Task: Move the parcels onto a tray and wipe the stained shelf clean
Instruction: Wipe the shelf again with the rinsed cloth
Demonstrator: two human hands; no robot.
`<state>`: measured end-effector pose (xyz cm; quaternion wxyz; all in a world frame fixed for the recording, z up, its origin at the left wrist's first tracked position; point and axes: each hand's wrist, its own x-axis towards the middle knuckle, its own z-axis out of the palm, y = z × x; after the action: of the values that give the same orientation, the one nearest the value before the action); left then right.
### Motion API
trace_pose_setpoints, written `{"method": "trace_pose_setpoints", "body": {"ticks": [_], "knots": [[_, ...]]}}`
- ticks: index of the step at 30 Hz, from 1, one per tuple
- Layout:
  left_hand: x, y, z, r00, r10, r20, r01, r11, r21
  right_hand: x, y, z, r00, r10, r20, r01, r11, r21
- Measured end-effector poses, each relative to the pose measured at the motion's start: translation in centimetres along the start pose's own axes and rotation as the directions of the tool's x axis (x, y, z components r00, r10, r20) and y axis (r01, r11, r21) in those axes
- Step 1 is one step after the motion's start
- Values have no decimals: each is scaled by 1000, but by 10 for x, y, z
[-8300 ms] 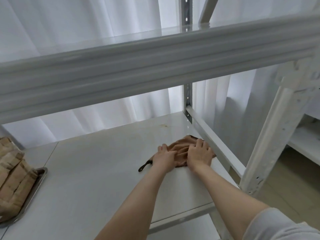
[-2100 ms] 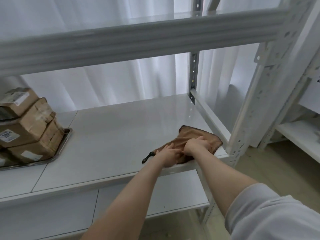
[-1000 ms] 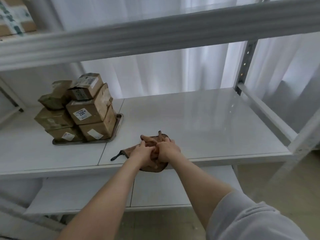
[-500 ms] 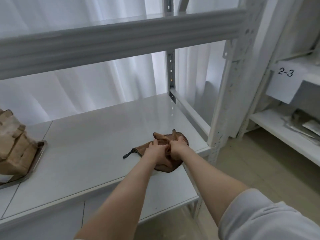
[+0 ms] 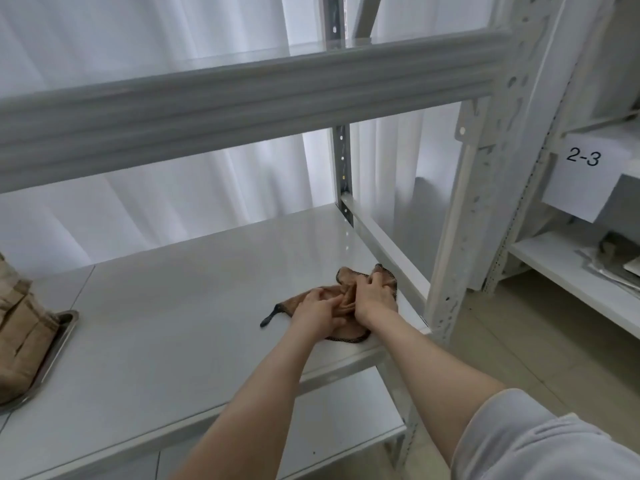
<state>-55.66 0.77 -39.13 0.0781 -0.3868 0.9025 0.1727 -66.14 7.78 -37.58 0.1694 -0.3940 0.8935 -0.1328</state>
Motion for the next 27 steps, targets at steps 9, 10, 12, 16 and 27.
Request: {"method": "trace_pose_setpoints", "body": {"ticks": [9, 10, 12, 16, 27], "knots": [[48, -92, -38, 927, -375, 2, 374, 926, 56, 59, -95, 15, 896, -316, 313, 369, 921, -127], [60, -100, -44, 921, -389, 3, 388, 919, 68, 70, -104, 16, 888, -335, 315, 388, 914, -119], [77, -113, -51, 911, -412, -9, 411, 907, 93, 91, -115, 20, 882, -351, 313, 394, 915, -85], [109, -123, -68, 920, -390, -33, 391, 912, 121, 130, -121, 27, 920, -279, 275, 302, 952, -43], [162, -53, -59, 998, -58, 36, 54, 993, 109, 156, -59, 14, 992, 62, 106, -51, 993, -109]]}}
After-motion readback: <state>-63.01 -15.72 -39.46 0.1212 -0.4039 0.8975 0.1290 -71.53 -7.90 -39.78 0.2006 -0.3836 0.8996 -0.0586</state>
